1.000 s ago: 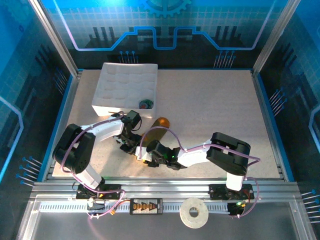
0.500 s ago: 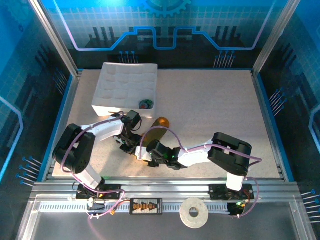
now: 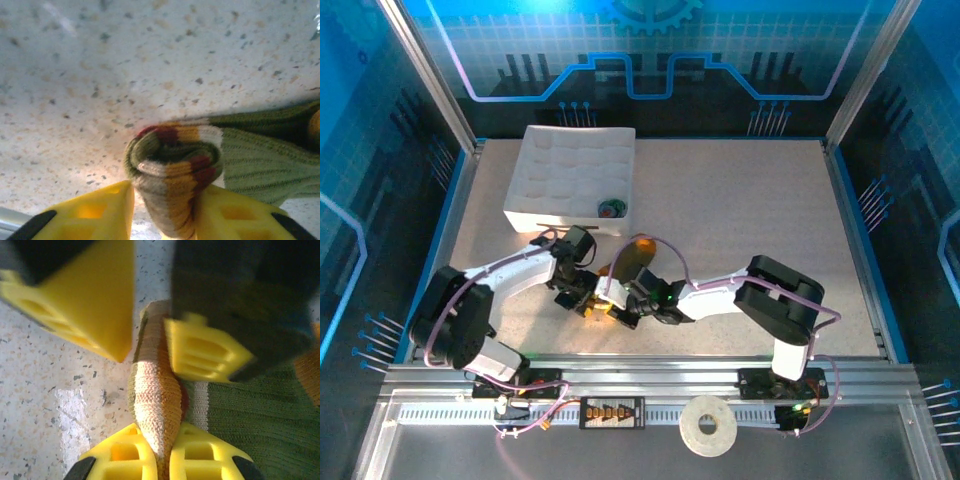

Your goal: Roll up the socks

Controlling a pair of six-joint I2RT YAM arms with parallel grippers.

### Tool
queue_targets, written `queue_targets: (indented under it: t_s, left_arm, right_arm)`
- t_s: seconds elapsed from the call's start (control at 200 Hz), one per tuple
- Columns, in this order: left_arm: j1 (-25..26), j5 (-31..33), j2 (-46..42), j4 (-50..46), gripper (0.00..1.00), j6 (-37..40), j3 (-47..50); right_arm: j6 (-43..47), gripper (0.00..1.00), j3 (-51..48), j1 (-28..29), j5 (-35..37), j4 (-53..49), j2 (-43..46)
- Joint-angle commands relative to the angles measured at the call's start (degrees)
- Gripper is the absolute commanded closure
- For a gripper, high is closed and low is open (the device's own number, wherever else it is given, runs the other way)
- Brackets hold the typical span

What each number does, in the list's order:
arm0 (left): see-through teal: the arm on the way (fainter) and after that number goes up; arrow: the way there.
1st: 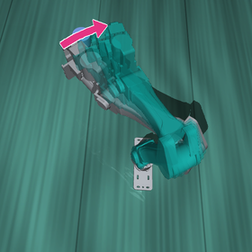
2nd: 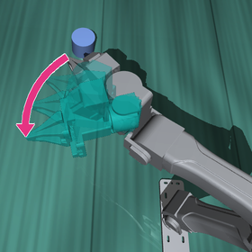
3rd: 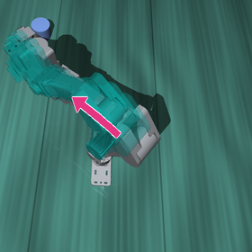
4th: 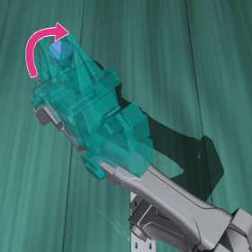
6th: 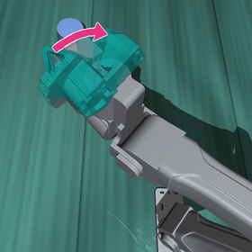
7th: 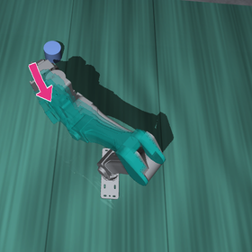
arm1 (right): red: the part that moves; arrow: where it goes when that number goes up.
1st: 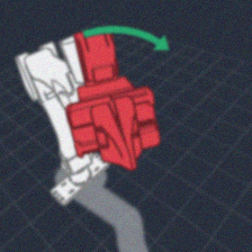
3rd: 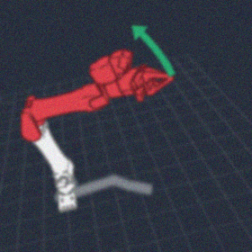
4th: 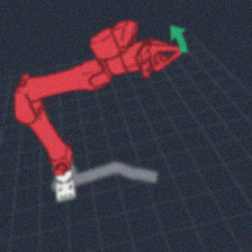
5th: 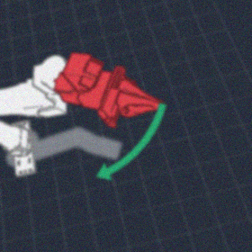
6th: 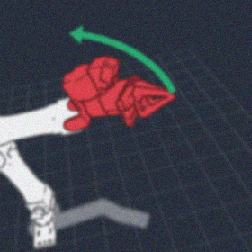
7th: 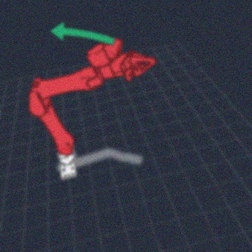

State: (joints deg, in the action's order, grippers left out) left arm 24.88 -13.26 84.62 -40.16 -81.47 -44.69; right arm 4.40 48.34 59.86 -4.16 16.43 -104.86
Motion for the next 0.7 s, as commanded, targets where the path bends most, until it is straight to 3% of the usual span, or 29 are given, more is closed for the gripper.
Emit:
queue_targets:
  t_s: [0.0, 0.165, 0.315, 0.695]
  left_arm:
    - [0.0, -0.2, -3.2, -2.2, 0.59, -1.0, 1.6]
    - [-0.1, 0.9, -7.8, -4.2, 0.48, -1.3, 2.1]
    - [-0.2, 2.4, -11.9, -5.5, 0.46, -0.6, 3.0]
    - [-0.2, 3.6, -17.2, 3.4, 0.58, 0.3, 8.9]
  right_arm:
    - [-7.3, 1.00, -2.3, -2.4, -6.8, -5.6, -4.6]
    - [-10.1, 1.00, -2.4, -4.6, -10.1, -7.6, -7.5]
    - [-12.5, 1.00, 0.5, -6.8, -13.8, -11.7, -10.9]
    - [-18.2, 1.00, 1.7, -11.0, -20.9, -14.8, -16.8]
